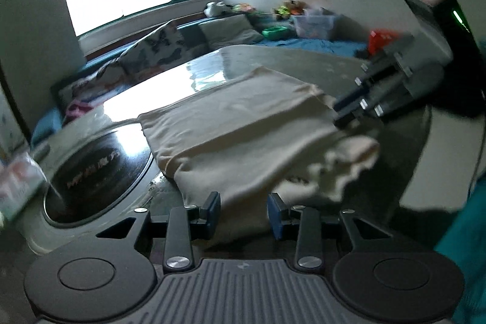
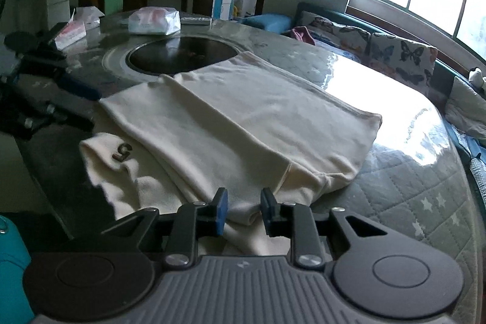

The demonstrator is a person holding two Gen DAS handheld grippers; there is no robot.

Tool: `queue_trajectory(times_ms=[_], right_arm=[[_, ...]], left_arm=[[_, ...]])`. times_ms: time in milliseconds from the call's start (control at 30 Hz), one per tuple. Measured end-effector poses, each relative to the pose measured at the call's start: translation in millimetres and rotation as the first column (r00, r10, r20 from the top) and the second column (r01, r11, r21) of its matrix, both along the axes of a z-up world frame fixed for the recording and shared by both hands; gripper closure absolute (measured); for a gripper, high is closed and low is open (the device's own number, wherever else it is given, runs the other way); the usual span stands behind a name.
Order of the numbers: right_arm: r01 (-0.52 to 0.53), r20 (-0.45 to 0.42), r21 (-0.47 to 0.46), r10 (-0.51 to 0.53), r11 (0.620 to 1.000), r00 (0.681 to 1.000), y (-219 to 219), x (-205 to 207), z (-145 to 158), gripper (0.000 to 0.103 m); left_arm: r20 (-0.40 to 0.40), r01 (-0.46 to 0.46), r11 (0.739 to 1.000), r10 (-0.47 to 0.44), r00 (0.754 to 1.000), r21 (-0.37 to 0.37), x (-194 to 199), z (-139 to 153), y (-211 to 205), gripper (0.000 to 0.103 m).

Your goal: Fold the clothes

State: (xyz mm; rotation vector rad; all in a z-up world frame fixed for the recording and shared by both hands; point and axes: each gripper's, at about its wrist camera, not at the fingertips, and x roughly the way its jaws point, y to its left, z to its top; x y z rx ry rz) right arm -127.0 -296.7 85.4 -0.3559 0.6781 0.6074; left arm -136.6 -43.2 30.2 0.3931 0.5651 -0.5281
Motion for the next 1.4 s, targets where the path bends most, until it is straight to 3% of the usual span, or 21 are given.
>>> queue_trajectory(times_ms=[133, 333, 400, 500, 567, 700, 867, 1033, 1100, 1200, 1400], right_arm=[[-0.014, -0.005, 0.005, 0.014, 1.000, 1.000, -3.5, -6.2, 8.3, 0.078], [-0.068, 0.007, -0.055, 0.069, 0.996, 0.998, -3.8, -26.3, 14.2, 0.063], [-0.099, 0.009, -0.085, 0.100, 0.991, 0.995, -2.8, -34.9, 14.6, 0.057], [-0.145, 0.015, -0.125, 0.148, 0.982, 0.989, -1.4, -45.0, 13.3, 0.051], [-0.174, 0.021, -0.146, 0.179, 0.974, 0.984, -0.1, -49.5, 11.0, 0.048], [-0.212, 0.060, -0.166, 0.224, 0.963, 0.973, 4.2, -53.9, 6.4, 0.046], [-0.236, 0.107, -0.156, 0.254, 0.959, 0.961, 15.0, -44.1, 0.9, 0.046], [-0.235, 0.096, -0.134, 0.249, 0.963, 0.964, 23.5, -22.5, -9.1, 0.057], [-0.216, 0.058, -0.107, 0.223, 0.971, 0.973, 22.0, -12.2, -9.4, 0.076], [-0.184, -0.006, -0.054, 0.184, 0.981, 0.983, 17.9, 2.9, -6.6, 0.088], [-0.141, -0.089, 0.052, 0.145, 0.989, 0.985, 9.2, 24.1, 9.9, 0.092]], left_arm=[[0.033, 0.049, 0.998, -0.050, 0.998, 0.042, -5.0, -10.9, -10.9, 0.061], [0.105, 0.111, 0.990, -0.120, 0.987, 0.089, -8.5, -23.2, -28.2, 0.061], [0.117, 0.127, 0.988, -0.137, 0.984, 0.089, -7.5, -24.8, -31.2, 0.071], [0.124, 0.125, 0.990, -0.133, 0.983, 0.067, -3.0, -23.6, -31.8, 0.089], [0.118, 0.111, 0.993, -0.113, 0.986, 0.025, 3.9, -19.3, -29.3, 0.093], [0.081, 0.065, 0.995, -0.059, 0.995, -0.069, 24.5, -6.0, -23.5, 0.095], [0.037, 0.032, 0.990, -0.027, 0.999, -0.135, 49.6, 4.9, -20.2, 0.095], [0.006, 0.011, 0.988, -0.010, 1.000, -0.155, 61.6, 3.4, -16.9, 0.095], [0.002, 0.009, 0.988, -0.009, 1.000, -0.157, 62.2, 0.5, -15.2, 0.094], [0.012, 0.012, 0.991, -0.011, 1.000, -0.134, 55.8, -4.2, -13.8, 0.089], [0.042, 0.018, 0.997, -0.015, 0.999, -0.073, 39.3, -13.9, -9.8, 0.075]])
